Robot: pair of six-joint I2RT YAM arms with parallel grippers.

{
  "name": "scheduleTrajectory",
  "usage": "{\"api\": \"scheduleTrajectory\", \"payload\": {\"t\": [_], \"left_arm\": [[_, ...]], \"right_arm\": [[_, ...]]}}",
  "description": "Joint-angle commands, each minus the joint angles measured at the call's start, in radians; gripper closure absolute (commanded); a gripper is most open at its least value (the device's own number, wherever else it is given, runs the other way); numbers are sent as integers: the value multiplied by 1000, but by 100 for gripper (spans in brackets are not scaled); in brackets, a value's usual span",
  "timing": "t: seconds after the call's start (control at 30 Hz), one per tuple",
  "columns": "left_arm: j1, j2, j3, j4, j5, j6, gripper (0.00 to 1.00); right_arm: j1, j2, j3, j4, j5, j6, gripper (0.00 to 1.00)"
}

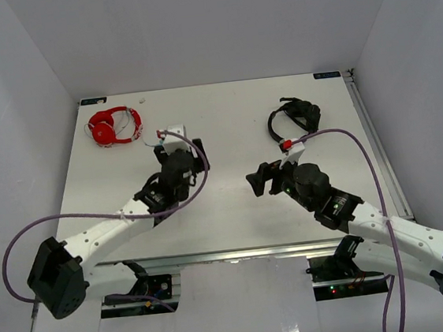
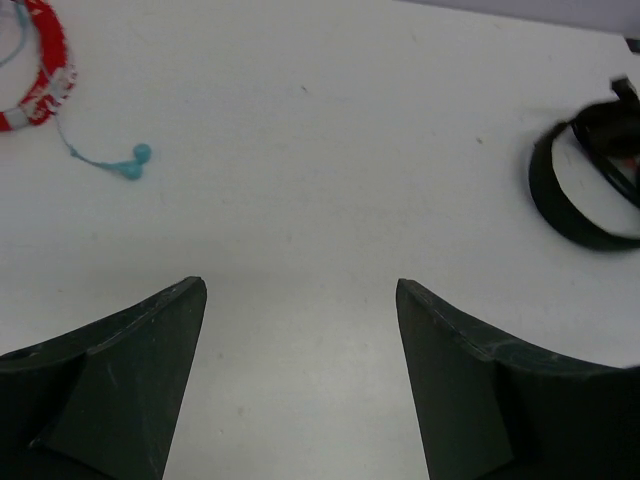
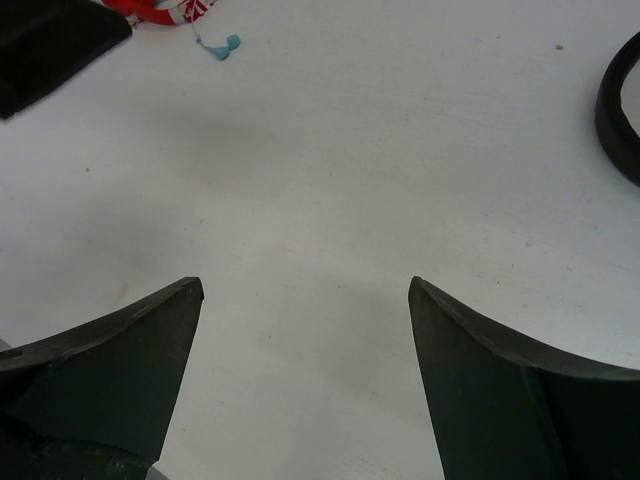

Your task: Wrap the headphones

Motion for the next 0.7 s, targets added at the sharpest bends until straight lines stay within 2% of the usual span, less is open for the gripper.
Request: {"api": "scheduleTrajectory", "payload": {"t": [0.0, 0.07, 0.17, 0.27, 0.33, 0.43, 0.53, 0.67], "left_arm": [[134, 132, 214, -89, 32, -15, 13], [200, 240, 318, -112, 24, 29, 15], [325, 392, 461, -166, 152, 27, 19], [444, 508, 530, -168, 202, 20, 21], [488, 609, 587, -164, 197, 21, 24], [535, 702, 661, -155, 158, 49, 33], [588, 752, 697, -101, 225, 84, 33], [621, 853, 798, -117, 259, 168, 32]], "right_arm": [[8, -18, 20, -5, 63, 6, 10], [7, -17, 24, -16, 65, 9, 10], [7, -22, 22, -23, 72, 14, 10], [8, -24, 33, -50, 83, 25, 10], [7, -28, 54, -72, 76, 29, 10], [8, -47, 50, -83, 75, 37, 10], [7, -62, 53, -94, 68, 40, 10], [7, -91, 61, -105, 10, 49, 10]]}}
